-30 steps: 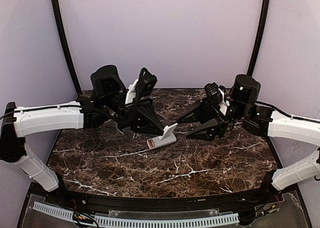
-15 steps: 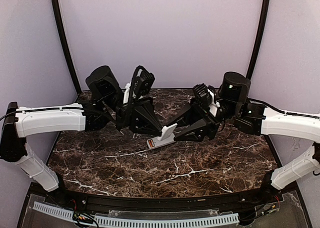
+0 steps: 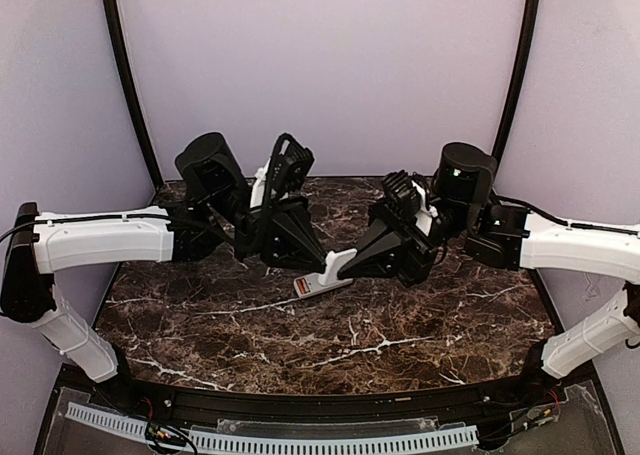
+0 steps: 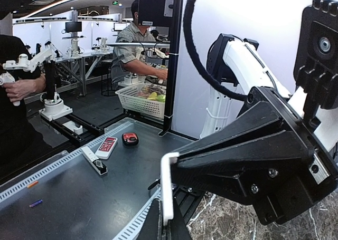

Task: Load the batteries into the remote control
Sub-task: Pass from the left arm to the right, then pass from the right arm to the left

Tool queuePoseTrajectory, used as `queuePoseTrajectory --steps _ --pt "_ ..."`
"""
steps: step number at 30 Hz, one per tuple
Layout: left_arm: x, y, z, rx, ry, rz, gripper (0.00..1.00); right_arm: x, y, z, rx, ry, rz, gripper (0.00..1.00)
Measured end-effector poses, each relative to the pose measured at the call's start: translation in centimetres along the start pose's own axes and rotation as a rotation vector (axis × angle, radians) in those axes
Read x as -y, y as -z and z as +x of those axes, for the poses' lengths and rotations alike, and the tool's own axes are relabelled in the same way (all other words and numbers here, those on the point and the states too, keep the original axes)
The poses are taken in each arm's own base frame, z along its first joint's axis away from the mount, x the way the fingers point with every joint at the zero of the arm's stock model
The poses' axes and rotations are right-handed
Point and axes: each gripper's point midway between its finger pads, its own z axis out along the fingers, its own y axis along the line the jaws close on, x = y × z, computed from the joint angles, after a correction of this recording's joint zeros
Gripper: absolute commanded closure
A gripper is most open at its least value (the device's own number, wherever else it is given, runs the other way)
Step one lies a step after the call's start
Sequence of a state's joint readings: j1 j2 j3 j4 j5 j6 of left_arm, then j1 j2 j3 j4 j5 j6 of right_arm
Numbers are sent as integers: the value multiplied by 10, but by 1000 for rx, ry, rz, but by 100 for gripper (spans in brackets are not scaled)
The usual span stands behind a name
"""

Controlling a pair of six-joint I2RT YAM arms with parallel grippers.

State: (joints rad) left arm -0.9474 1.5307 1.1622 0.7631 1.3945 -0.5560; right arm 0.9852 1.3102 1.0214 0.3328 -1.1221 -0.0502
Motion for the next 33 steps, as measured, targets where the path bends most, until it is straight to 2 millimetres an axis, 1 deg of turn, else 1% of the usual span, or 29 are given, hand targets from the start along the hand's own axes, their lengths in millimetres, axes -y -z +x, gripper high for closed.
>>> queuePoseTrajectory --steps 1,2,3,4,5,6,7,8,9,11,13,15,17,19,22,24,27,28,29,31,33 --pt "0 0 1 -1 0 -1 63 0 0 0 -1 -3 -2 100" --pt "-2 1 1 1 -9 -7 57 0 0 1 -2 -5 -2 100" --pt "-3 2 2 -2 -5 -9 49 -1 0 2 -5 -12 -3 100" --pt "-1 2 3 -8 -10 -4 45 0 1 4 -13 -30 -1 100" --pt "-2 3 1 -1 -20 -22 37 1 2 6 -19 -42 3 100" --pt "-6 5 1 3 -24 -47 34 1 1 8 -22 -50 4 100" --pt "-7 8 -1 8 -37 -67 25 0 1 8 -23 -53 4 100" --pt "-13 13 0 10 -35 -114 22 1 1 8 -23 -52 9 100" --pt "-20 18 0 9 -43 -171 15 2 1 7 -24 -55 16 100" --pt "-34 29 2 -5 -52 -300 8 7 3 8 -27 -70 39 100" --pt "-44 42 4 -32 -87 -438 3 14 8 11 -32 -110 71 100" --pt "-49 56 3 -68 -136 -580 2 27 16 16 -35 -168 110 100" --pt "-49 74 1 -103 -214 -729 2 43 28 27 -36 -256 158 100" --pt "-44 92 3 -142 -301 -860 1 56 37 42 -42 -340 196 100" --pt "-40 114 15 -223 -395 -990 2 75 52 71 -55 -501 250 100" --pt "-45 123 28 -300 -421 -1034 3 84 59 89 -61 -601 277 100" --pt "-62 132 56 -447 -441 -1075 5 95 66 111 -67 -726 304 100" --pt "-66 132 64 -483 -446 -1076 6 97 67 117 -70 -754 310 100" --pt "-72 132 77 -542 -454 -1078 6 99 68 124 -73 -788 314 100" --pt "-79 128 98 -623 -462 -1066 10 102 68 138 -81 -856 313 100" --pt "-85 124 113 -681 -466 -1052 12 104 66 151 -87 -922 309 100"
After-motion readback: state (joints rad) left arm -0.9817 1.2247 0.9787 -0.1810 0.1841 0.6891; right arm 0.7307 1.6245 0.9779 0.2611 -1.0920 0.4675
